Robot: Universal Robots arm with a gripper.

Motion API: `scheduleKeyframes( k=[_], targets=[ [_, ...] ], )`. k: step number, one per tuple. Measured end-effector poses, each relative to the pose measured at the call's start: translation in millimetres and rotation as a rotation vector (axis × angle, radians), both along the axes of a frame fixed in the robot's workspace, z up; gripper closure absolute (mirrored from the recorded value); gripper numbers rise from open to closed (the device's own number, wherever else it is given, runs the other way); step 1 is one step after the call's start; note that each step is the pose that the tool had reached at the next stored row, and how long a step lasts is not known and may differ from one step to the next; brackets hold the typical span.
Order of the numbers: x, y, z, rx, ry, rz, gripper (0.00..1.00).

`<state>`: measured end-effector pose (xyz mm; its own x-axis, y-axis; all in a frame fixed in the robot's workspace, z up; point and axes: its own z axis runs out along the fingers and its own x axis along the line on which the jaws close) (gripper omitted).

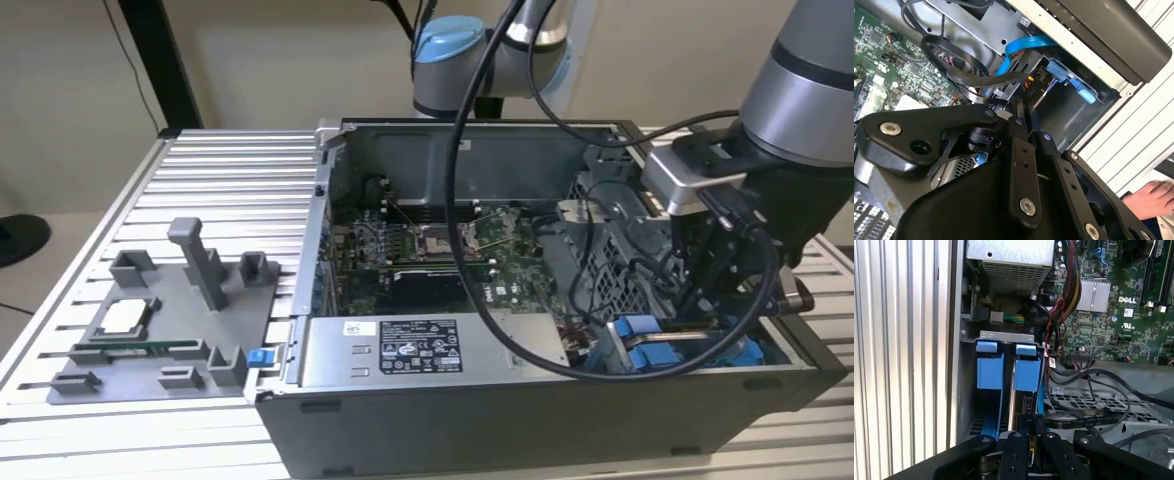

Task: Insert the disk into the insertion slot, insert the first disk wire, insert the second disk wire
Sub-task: 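Insert the second disk wire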

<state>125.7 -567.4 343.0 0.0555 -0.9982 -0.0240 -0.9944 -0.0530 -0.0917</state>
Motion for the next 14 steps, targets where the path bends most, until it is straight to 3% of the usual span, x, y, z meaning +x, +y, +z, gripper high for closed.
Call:
scheduleKeyframes(
  k=[14],
  targets=[
    [-0.1, 1.3, -2.0, 0.0006, -0.0010, -0.010, 1.00]
  ],
)
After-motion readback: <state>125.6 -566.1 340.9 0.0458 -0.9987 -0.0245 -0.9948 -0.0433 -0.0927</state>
